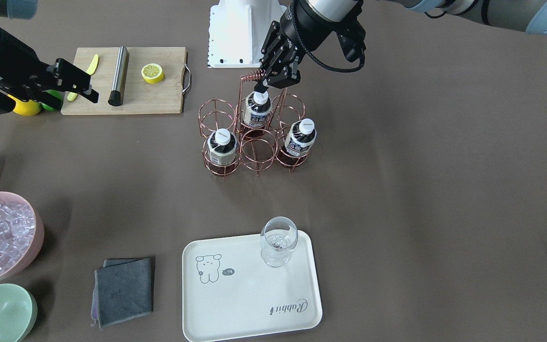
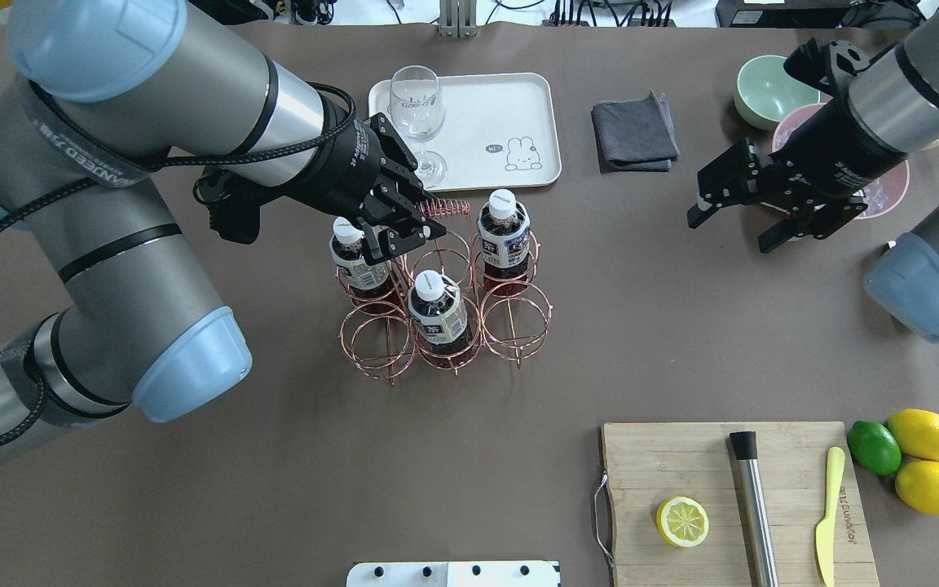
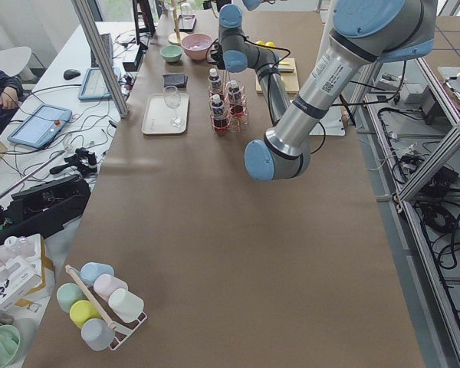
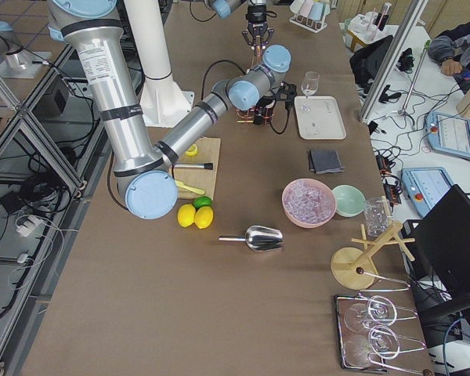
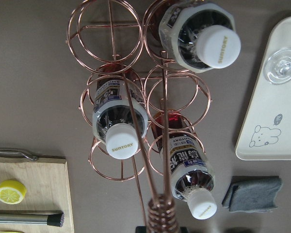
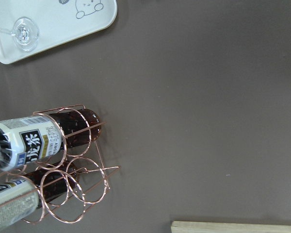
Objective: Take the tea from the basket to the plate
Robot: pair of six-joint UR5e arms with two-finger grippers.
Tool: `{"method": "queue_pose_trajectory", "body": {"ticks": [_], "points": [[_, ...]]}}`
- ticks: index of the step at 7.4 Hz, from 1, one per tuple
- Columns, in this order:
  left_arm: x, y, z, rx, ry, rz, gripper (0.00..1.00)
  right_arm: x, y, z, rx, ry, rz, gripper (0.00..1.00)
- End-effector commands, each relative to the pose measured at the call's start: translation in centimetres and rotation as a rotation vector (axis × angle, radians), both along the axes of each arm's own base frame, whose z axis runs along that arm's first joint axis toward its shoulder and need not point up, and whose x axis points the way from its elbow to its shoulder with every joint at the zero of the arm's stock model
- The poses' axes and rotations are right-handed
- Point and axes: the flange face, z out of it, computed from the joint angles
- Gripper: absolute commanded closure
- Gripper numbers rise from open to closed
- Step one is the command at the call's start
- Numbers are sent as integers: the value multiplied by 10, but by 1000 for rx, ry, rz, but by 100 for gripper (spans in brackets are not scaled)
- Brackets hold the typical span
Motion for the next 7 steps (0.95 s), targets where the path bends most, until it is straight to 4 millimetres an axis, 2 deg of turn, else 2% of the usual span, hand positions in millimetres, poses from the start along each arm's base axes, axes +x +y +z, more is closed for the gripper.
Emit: {"method": "queue_pose_trajectory", "body": {"ticks": [1,2,4,6,7], "points": [[13,-1,5,-3,9,9,100,-48,-24,-41,-163,-2,41,1],[14,-2,6,-4,9,9,100,-63,-38,-58,-216,0,59,1],[14,-3,6,-3,10,7,100,-89,-51,-72,-306,17,80,1],[14,-2,6,-2,11,9,100,-137,-84,-104,-402,28,101,1],[15,-3,6,-3,10,9,100,-154,-89,-103,-460,12,132,1]]}}
